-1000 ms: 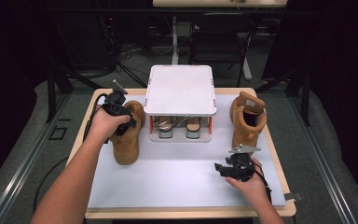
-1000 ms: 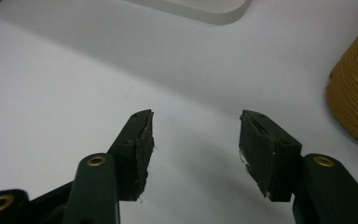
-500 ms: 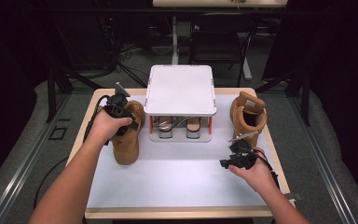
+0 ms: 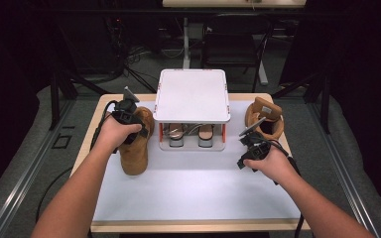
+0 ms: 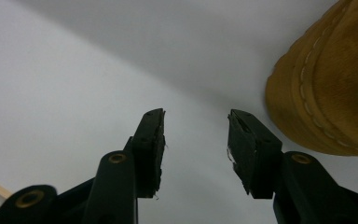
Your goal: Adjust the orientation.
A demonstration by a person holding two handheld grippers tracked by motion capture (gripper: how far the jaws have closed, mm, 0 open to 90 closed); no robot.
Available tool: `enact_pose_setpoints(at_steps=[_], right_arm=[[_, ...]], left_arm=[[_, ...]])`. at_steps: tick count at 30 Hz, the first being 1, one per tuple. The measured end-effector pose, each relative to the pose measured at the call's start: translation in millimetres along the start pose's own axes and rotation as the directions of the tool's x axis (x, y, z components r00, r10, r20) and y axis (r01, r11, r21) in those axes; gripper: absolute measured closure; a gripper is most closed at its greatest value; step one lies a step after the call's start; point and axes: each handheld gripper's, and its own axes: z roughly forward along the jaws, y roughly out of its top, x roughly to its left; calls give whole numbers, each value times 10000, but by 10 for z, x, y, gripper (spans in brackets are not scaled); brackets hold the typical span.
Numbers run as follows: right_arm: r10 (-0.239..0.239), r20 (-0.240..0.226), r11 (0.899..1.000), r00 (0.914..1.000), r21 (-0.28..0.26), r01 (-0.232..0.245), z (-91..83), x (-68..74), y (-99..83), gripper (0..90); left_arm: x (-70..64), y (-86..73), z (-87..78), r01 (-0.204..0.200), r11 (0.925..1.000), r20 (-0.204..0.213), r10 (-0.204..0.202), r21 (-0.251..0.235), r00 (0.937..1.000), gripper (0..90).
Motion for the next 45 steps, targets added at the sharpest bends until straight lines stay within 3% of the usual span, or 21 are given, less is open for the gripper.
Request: enact_pose_setpoints(at_steps=[6,19,21,35,40,45], right_arm=[[163,237,9991,9996,389,-172,-98,3,144,556],[775,143,9911,9969,1071,-786,-278,-92,415,573],[991,132,9910,9950,892,-999,-300,-97,442,573],[1622,417,9788,9859,1199,-1661,-617,-279,687,581],[1981,412,9730,9793,1126,-2015,-732,-346,766,583],[2200,725,9668,9728,1171,-2273,-775,-444,836,583]], left_arm=[[-17,15,1,-4,10000,-75,5,31,10000,622],[-6,46,-36,151,9999,15,-151,21,9999,610],[0,51,-30,194,9998,26,-194,39,9998,610],[-1,69,1,194,9997,-21,-194,121,9998,611],[-1,64,-23,190,9998,-30,-190,45,9998,610],[6,58,-25,150,9999,-45,-150,55,9999,610]])
